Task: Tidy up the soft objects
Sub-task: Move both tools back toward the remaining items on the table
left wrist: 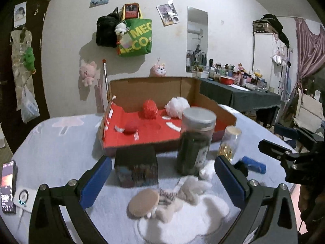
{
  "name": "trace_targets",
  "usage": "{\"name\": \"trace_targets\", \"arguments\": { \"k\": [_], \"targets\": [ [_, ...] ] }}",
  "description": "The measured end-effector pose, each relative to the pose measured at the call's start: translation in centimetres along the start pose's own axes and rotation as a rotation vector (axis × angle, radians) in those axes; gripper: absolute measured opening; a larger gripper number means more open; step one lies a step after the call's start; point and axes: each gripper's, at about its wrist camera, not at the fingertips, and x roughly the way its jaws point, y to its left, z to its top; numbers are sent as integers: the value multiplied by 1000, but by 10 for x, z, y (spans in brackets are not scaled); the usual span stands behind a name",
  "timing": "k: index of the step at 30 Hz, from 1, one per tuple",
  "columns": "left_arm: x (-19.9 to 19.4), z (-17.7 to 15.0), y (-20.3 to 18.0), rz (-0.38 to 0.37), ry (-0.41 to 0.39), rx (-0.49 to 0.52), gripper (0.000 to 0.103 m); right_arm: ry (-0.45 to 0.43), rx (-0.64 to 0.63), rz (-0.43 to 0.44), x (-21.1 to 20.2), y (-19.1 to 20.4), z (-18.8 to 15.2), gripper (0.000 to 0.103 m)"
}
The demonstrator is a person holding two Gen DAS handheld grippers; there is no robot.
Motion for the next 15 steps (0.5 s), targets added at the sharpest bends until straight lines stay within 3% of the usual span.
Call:
{"name": "trace_targets", "arguments": {
  "k": [15],
  "targets": [
    [29, -40, 18, 39, 122, -41, 103, 148, 70, 35, 49, -2, -42, 85]
  ]
}}
